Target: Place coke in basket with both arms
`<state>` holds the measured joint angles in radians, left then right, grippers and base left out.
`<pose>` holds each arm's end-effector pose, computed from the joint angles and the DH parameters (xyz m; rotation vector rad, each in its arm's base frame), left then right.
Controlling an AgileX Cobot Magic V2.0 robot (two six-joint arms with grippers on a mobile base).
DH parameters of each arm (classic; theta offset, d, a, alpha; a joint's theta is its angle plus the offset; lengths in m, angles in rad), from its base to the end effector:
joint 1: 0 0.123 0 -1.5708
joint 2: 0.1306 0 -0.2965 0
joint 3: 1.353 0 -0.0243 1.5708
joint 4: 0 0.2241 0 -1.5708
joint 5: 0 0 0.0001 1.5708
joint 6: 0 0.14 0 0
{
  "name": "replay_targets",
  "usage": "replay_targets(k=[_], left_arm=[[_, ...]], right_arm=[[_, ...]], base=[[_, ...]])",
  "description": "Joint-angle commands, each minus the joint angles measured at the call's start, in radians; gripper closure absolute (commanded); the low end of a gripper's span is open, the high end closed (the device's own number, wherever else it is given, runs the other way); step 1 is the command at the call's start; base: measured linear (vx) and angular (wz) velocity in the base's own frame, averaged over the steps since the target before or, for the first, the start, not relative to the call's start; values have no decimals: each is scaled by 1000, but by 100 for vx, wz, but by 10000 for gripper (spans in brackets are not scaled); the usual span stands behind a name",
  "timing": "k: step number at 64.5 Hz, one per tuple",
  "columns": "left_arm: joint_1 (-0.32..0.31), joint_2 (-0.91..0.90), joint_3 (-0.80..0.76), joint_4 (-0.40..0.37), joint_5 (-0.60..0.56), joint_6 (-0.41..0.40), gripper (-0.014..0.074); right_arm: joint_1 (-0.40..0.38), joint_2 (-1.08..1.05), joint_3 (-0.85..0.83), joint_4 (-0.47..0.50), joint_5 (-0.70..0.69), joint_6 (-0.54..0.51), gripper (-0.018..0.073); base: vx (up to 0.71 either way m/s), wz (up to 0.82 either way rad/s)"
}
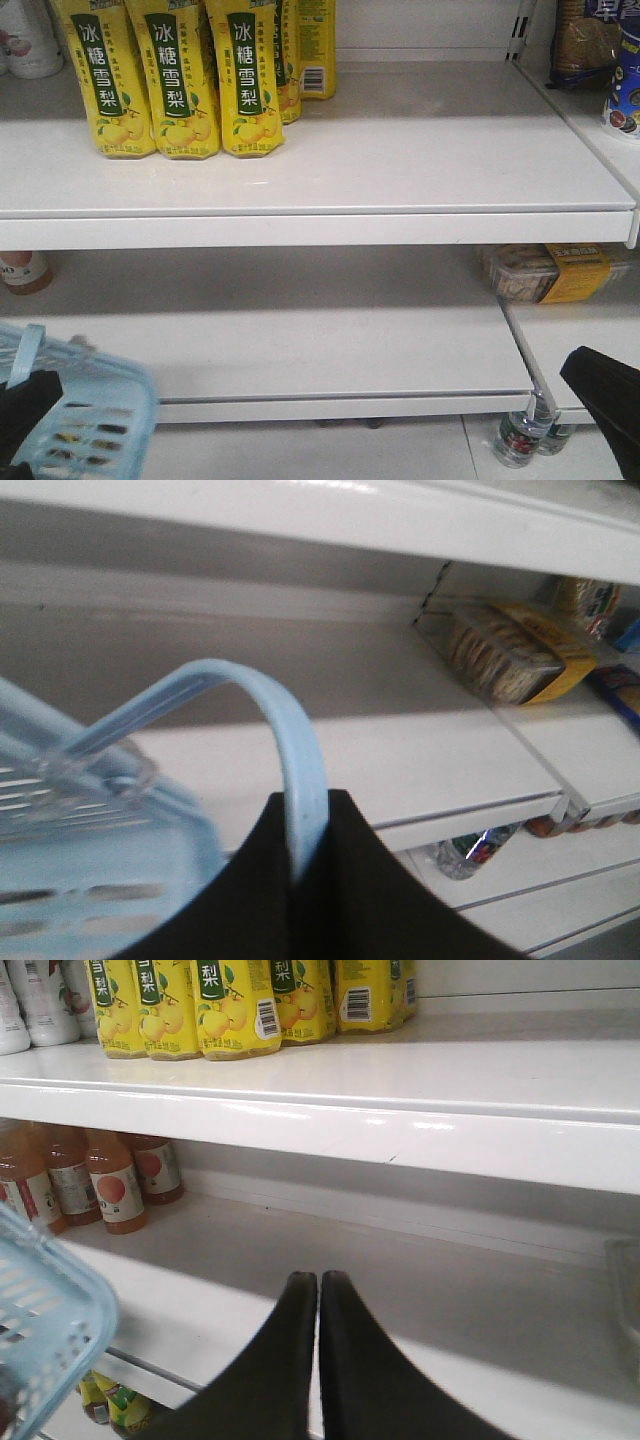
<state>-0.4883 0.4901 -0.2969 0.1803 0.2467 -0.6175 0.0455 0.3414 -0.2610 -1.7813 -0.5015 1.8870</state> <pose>0.1050 -0.0488 0.2480 0.0148 1.9630 -0.5785 0.0797 0.0694 0.2704 -0.3437 1.6547 0.5018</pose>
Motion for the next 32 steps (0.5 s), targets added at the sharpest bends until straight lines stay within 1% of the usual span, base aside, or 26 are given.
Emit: replay_targets(k=[1, 8, 12, 18, 21, 32], left_arm=[[-2, -32, -38, -9, -92, 35, 603], [-2, -66, -17, -9, -102, 40, 603], [-2, -82, 9, -13, -102, 83, 603], [-2, -97, 57, -53, -124, 158, 603], [-2, -100, 83, -56, -138, 177, 603], [-2, -103, 175, -52, -218, 182, 603]], right_arm=[[-5, 6, -28, -13, 22, -4, 564], [-5, 6, -28, -13, 21, -4, 564], [-5, 6, -28, -13, 21, -4, 564], [-5, 6, -28, -13, 20, -4, 564], [-5, 6, -28, -13, 23, -4, 564], [-5, 6, -28, -13, 22, -4, 564]], base=[[0, 0], [0, 0], [0, 0], [0, 0], [0, 0], [0, 0]])
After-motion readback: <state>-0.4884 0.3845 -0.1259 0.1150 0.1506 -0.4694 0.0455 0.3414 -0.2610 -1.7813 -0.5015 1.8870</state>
